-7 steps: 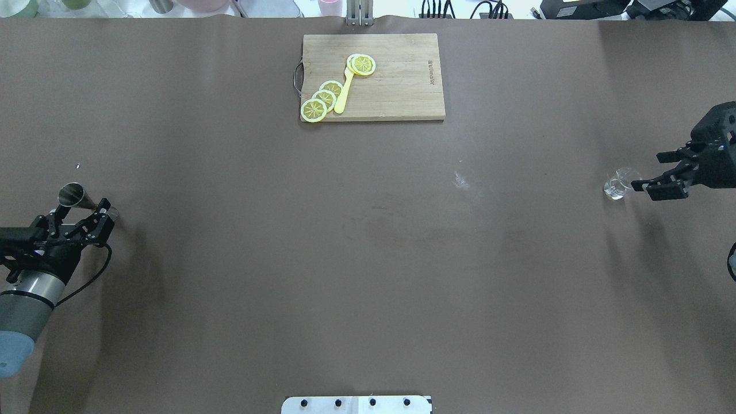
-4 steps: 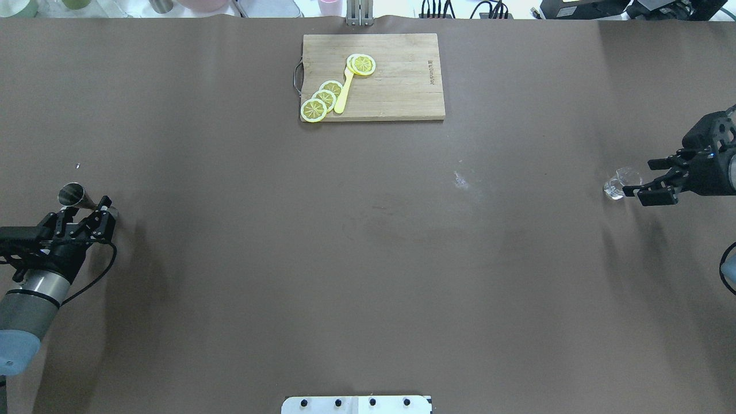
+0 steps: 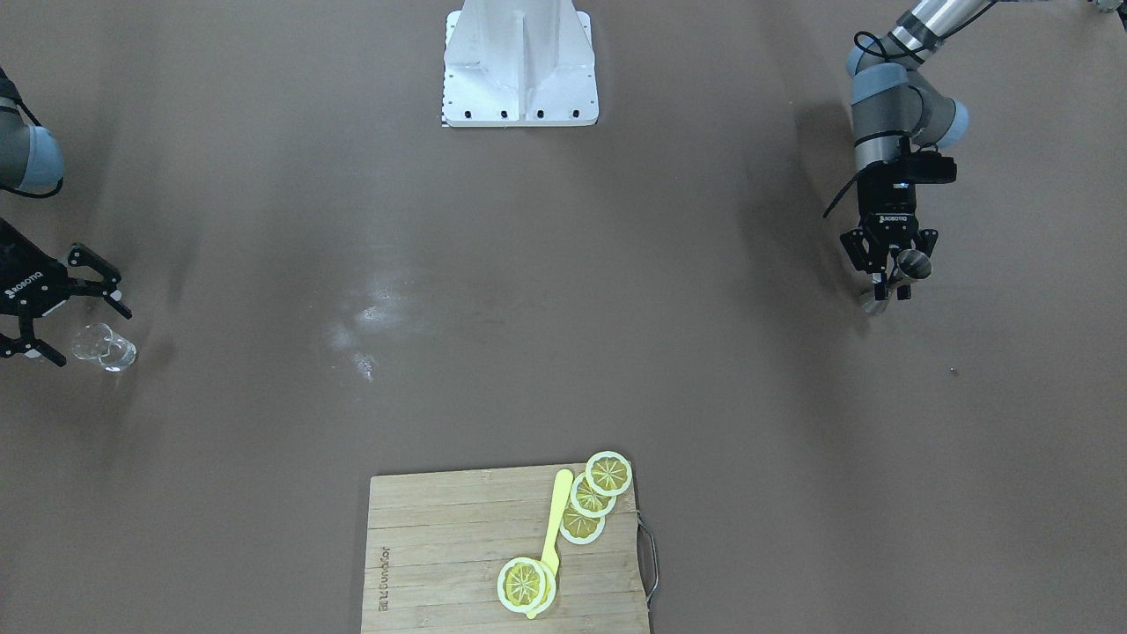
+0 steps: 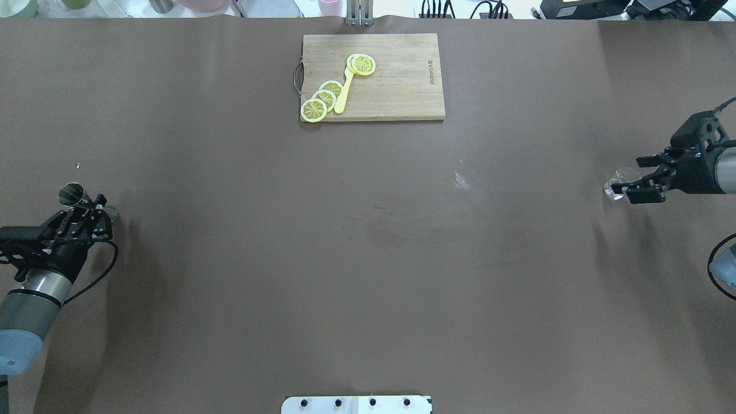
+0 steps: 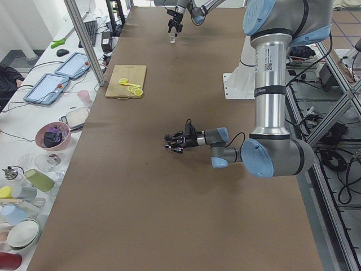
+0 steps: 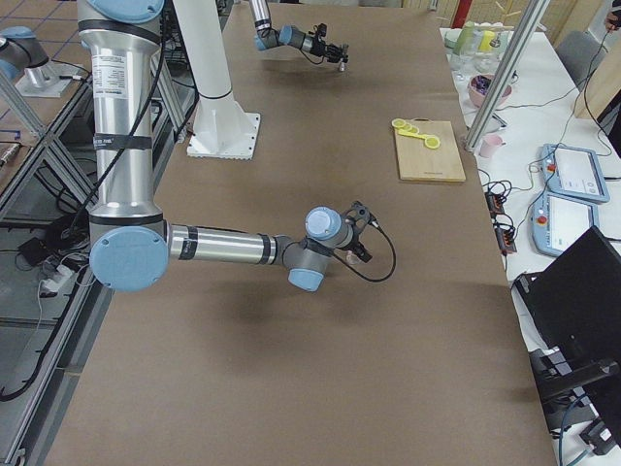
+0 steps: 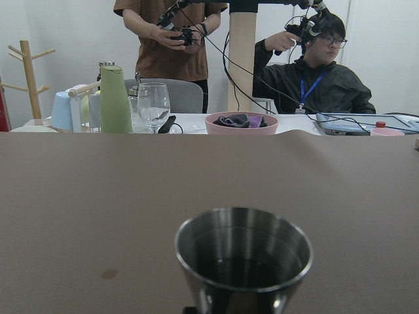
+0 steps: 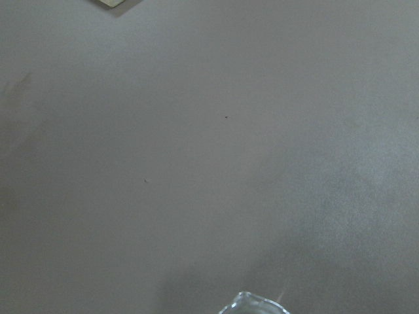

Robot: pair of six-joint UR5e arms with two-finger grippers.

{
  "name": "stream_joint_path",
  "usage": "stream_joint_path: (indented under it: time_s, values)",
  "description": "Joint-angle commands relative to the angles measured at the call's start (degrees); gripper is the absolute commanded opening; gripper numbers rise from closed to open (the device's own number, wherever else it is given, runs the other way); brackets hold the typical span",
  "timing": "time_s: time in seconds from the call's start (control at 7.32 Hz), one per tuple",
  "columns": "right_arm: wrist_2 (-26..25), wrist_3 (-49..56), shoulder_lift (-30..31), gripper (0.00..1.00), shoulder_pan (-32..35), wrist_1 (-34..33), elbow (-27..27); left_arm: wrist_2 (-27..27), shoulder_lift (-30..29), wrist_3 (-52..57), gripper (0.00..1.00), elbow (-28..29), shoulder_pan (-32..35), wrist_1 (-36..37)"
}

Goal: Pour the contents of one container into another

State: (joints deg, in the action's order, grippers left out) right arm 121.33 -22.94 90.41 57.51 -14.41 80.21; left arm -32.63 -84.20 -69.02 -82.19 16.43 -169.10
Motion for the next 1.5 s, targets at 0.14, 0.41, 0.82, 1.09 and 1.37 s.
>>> stream_joint_path:
  time_s: [0.14, 0.41, 0.82, 1.09, 1.37]
  values:
    - [-0.7, 0.1, -0.2, 0.99, 0.0, 0.1, -1.9, 0.0, 0.0, 0.0, 0.32, 0.0, 0.0, -0.1]
    - [-1.4, -0.2, -1.5, 0.99, 0.0, 0.1, -3.4, 0.0, 0.0, 0.0, 0.31, -0.1, 0.0, -0.1]
    - [-1.4, -0.2, -1.6, 0.98, 0.0, 0.1, -3.8, 0.0, 0.1, 0.1, 0.25, -1.0, 0.3, -0.2]
    - [-1.4, -0.4, -1.6, 0.98, -0.1, 3.3, -5.4, 0.0, 0.2, 0.2, 0.22, -2.1, 0.7, -0.2]
    - [-1.2, -0.2, -1.7, 0.98, -0.6, 4.5, -7.2, -0.2, 0.5, 0.5, 0.12, -4.3, 1.5, 0.0]
